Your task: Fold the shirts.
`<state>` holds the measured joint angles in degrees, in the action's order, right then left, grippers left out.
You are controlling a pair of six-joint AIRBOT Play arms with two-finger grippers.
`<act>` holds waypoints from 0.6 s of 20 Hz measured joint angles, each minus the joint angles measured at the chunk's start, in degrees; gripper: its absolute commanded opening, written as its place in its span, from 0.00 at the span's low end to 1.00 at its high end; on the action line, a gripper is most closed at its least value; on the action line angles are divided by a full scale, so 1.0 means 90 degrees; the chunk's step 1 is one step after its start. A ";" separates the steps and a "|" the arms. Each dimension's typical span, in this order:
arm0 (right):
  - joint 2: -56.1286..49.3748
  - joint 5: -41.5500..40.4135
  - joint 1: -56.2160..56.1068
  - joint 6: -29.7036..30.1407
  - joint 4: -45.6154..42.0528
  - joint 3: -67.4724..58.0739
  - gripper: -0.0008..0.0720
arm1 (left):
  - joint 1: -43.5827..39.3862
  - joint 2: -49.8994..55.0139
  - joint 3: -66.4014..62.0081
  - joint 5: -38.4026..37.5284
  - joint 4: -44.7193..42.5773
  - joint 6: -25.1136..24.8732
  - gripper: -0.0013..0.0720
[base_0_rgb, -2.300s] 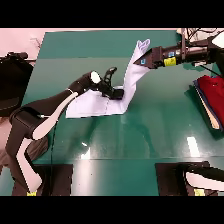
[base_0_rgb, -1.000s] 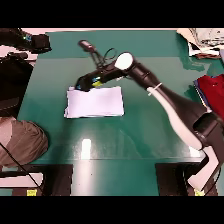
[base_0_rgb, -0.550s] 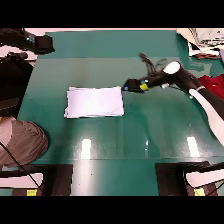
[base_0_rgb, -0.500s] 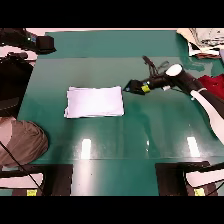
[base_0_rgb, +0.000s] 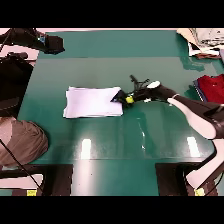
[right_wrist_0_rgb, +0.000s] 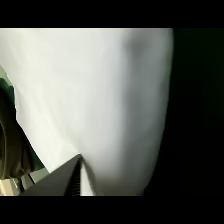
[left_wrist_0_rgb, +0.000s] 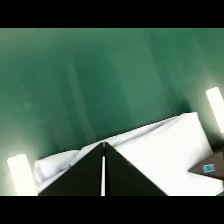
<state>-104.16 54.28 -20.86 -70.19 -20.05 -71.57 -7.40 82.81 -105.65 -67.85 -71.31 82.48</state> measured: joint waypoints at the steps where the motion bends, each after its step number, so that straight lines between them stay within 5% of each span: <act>1: -0.0158 0.0000 -0.0177 0.0036 0.0073 -0.0214 0.03 | -0.0005 0.0000 0.0000 -0.0039 0.0053 -0.0002 0.06; 6: -0.0415 0.0010 -0.0289 0.0199 0.0274 -0.1297 0.03 | -0.0012 0.0000 0.0000 -0.0112 0.0478 -0.0002 0.06; 12: 0.0364 0.0121 0.1399 -0.0236 -0.0877 -0.2251 0.03 | -0.0296 0.0000 0.0000 -0.0039 0.0743 -0.0005 0.06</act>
<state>-100.88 55.37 -8.27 -72.31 -27.94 -91.83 -10.07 82.81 -105.65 -68.20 -64.62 82.43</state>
